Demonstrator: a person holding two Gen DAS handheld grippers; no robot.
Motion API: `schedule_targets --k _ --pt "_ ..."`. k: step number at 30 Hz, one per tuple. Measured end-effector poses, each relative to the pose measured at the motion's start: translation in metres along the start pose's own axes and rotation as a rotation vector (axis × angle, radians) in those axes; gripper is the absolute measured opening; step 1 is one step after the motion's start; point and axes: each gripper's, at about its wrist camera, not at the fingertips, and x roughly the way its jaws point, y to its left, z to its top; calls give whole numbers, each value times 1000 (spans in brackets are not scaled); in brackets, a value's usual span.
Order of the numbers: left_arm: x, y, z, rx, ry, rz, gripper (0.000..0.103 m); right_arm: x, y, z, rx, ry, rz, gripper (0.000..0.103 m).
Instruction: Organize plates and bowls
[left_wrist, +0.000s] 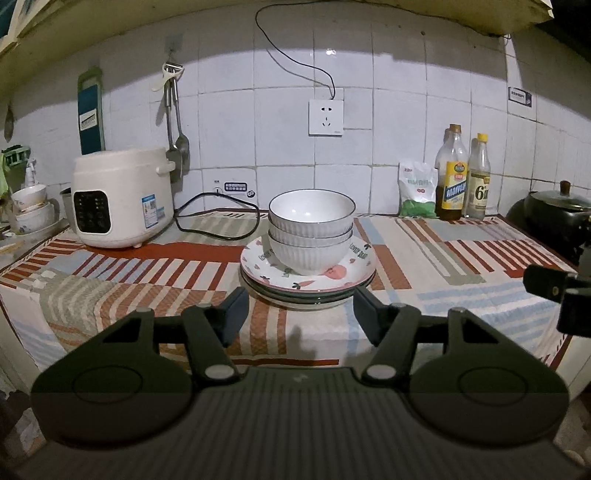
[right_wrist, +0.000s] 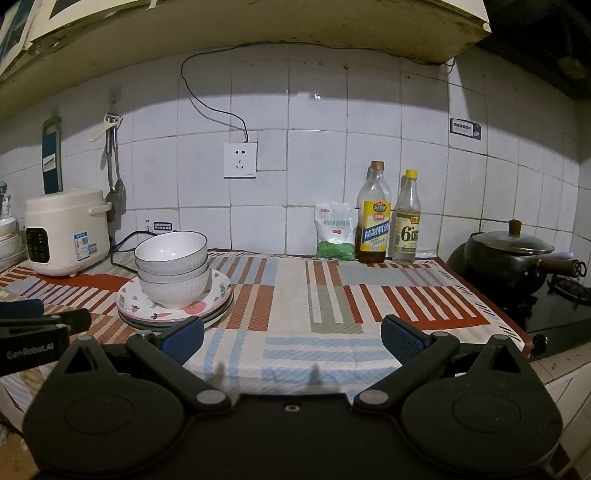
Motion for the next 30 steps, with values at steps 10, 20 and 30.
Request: schedule_targets --k 10,20,30 --pt "-7 -2 0 19 -38 10 99 2 1 -2 2 8 4 103" --pt "-8 -7 0 63 -25 9 103 2 1 -2 3 7 5 103" --pt "-9 -4 1 48 -27 9 103 0 1 -1 -1 2 7 103"
